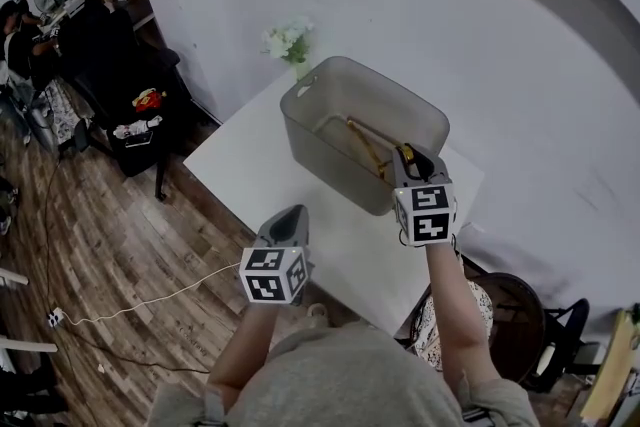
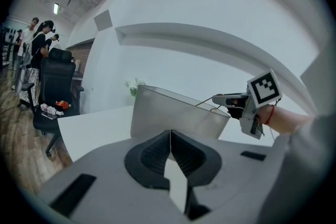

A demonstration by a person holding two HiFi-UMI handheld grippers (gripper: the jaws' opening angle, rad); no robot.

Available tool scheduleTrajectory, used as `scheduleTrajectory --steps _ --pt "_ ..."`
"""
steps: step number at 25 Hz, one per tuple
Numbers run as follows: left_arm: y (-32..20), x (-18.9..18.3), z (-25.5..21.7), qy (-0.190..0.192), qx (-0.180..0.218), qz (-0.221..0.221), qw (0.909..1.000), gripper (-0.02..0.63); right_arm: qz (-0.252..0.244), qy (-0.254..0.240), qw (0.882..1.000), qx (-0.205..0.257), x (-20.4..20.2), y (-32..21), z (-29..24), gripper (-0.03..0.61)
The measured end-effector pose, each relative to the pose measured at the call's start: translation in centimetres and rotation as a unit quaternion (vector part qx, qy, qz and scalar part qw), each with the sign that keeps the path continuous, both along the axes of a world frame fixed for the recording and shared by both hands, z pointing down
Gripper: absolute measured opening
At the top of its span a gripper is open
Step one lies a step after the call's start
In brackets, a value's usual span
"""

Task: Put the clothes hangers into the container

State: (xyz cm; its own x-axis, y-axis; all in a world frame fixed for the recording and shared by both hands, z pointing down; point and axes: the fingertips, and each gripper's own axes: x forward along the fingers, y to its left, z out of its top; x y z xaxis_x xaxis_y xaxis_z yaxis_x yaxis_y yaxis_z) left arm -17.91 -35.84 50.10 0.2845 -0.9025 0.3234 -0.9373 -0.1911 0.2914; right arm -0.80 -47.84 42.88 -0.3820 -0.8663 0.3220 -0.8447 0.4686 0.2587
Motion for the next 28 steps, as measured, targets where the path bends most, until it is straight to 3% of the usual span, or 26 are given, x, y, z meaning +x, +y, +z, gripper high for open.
scheduleTrajectory --steps 3,10,28 --pt "1.2 0.4 0.1 0.001 -0.003 -0.004 1.0000 0.009 -0.006 0.002 1.000 -0.018 0.2 1.0 0.9 0.120" --pt "4.2 1.6 -0.1 -0.003 -0.003 -0.011 0.9999 0.009 -0.005 -0.005 1.000 -0.015 1.5 3.5 0.9 0.166" --pt "13.9 6.2 -1.7 -0.012 0.010 -0.025 0.9996 0.009 -0.032 -0.031 0.999 -0.018 4.9 14.6 0.6 0.170"
